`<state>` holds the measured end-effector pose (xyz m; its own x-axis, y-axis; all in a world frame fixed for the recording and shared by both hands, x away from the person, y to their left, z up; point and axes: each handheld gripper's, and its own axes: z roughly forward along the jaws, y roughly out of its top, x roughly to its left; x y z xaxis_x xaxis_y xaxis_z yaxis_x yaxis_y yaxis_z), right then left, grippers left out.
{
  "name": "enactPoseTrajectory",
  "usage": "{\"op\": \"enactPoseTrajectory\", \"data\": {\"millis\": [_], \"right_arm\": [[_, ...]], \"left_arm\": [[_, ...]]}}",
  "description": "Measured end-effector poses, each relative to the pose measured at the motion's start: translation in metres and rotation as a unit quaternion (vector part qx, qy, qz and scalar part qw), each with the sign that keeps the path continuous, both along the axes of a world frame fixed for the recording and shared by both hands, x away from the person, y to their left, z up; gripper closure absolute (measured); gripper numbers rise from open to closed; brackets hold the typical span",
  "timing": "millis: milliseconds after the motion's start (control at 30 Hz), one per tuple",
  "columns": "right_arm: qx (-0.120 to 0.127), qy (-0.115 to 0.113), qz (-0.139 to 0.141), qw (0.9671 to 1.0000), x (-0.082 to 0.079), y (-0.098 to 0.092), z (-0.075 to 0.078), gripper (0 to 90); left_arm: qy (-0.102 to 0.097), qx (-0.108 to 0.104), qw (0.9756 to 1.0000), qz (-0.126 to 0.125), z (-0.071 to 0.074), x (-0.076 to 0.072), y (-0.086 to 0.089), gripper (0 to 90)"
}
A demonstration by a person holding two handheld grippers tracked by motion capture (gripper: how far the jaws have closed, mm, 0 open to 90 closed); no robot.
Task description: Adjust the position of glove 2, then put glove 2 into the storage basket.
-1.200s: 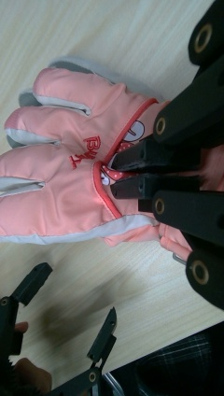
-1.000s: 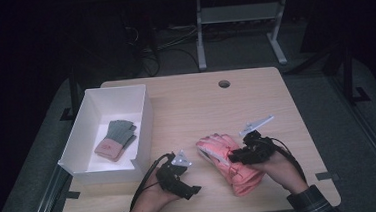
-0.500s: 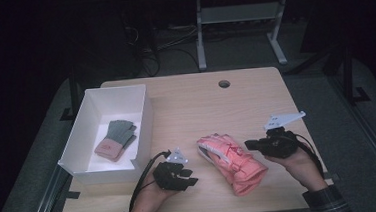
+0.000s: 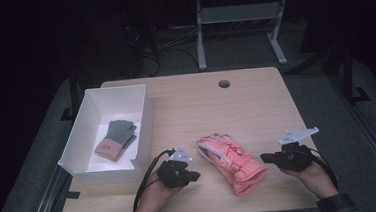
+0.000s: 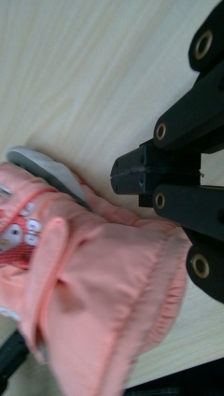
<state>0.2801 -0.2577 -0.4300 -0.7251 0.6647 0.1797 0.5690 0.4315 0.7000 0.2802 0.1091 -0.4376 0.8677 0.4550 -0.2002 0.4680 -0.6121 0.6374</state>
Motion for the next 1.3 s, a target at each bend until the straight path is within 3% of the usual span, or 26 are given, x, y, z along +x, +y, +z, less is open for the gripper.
{"op": "enactPoseTrajectory", "data": {"millis": [233, 667, 1100, 1300], "right_arm": [[-0.005, 0.003, 0.017, 0.9998, -0.004, -0.001, -0.015, 90.0], [-0.018, 0.021, 0.047, 0.9985, -0.002, 0.014, -0.024, 90.0], [-0.016, 0.027, 0.084, 0.996, -0.009, 0.033, -0.025, 90.0], [-0.007, 0.021, 0.113, 0.9933, -0.014, 0.051, -0.024, 90.0]], "left_arm": [[0.005, -0.01, 0.9999, -0.01, -0.004, 0.013, -0.018, 89.7], [0.001, -0.012, 0.9998, -0.015, -0.008, 0.029, -0.045, 89.7], [0.001, -0.016, 0.9999, 0.004, -0.009, 0.044, -0.044, 89.7], [0.002, -0.008, 1.0, -0.001, -0.01, 0.048, -0.037, 89.7]]}}
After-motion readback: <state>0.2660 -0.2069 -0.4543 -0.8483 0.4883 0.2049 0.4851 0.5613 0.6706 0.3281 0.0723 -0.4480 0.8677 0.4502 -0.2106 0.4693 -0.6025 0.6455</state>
